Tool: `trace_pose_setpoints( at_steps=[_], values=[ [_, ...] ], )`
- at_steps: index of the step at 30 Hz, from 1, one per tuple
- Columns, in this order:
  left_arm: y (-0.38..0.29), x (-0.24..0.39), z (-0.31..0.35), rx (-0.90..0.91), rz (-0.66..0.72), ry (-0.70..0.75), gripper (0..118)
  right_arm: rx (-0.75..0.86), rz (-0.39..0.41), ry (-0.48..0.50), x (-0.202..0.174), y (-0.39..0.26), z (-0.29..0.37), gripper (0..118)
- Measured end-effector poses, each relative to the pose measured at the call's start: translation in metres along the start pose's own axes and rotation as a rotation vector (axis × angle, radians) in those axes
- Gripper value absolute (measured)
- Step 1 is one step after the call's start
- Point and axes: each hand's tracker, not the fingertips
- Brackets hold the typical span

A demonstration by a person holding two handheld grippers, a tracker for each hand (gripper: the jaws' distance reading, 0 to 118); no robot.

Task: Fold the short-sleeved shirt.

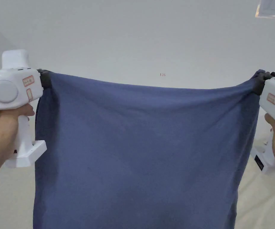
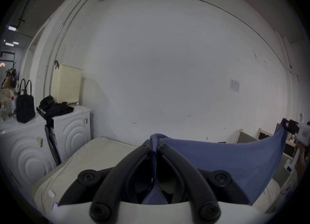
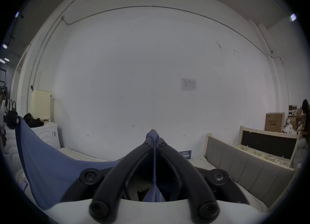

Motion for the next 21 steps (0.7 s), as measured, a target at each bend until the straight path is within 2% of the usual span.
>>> trace_pose_setpoints(
  at_steps=[3, 5, 9, 11, 13, 15, 17, 19, 21],
  values=[
    [-0.009, 0.008, -0.030, 0.030, -0.077, 0.032, 4, 0.015, 0.026, -0.018, 0.002, -0.006, -0.035, 2],
    [-0.014, 0.013, -0.055, 0.013, -0.143, 0.020, 4, -0.014, 0.110, -0.046, 0.004, -0.010, -0.061, 2],
    [-0.015, 0.014, -0.100, 0.014, -0.132, 0.016, 4, -0.025, 0.055, 0.015, 0.008, -0.010, -0.093, 2],
    [-0.013, 0.011, -0.119, 0.024, -0.128, 0.016, 4, -0.030, -0.046, 0.043, 0.010, -0.009, -0.110, 2],
    [-0.008, 0.006, -0.136, 0.027, -0.117, -0.011, 4, -0.047, -0.096, 0.027, 0.013, -0.009, -0.125, 2],
    [-0.005, -0.001, -0.151, 0.003, -0.048, -0.028, 4, -0.036, -0.100, 0.024, 0.015, -0.011, -0.136, 2],
    [-0.003, -0.001, -0.165, -0.007, -0.049, -0.018, 4, 0.038, -0.030, -0.003, 0.009, -0.013, -0.142, 2],
    [-0.003, 0.000, -0.175, 0.001, -0.055, -0.002, 4, -0.046, -0.022, 0.016, 0.005, -0.009, -0.160, 2],
    [-0.002, 0.001, -0.183, 0.008, -0.059, -0.008, 4, -0.040, -0.001, 0.023, 0.003, -0.010, -0.168, 2]
  ],
)
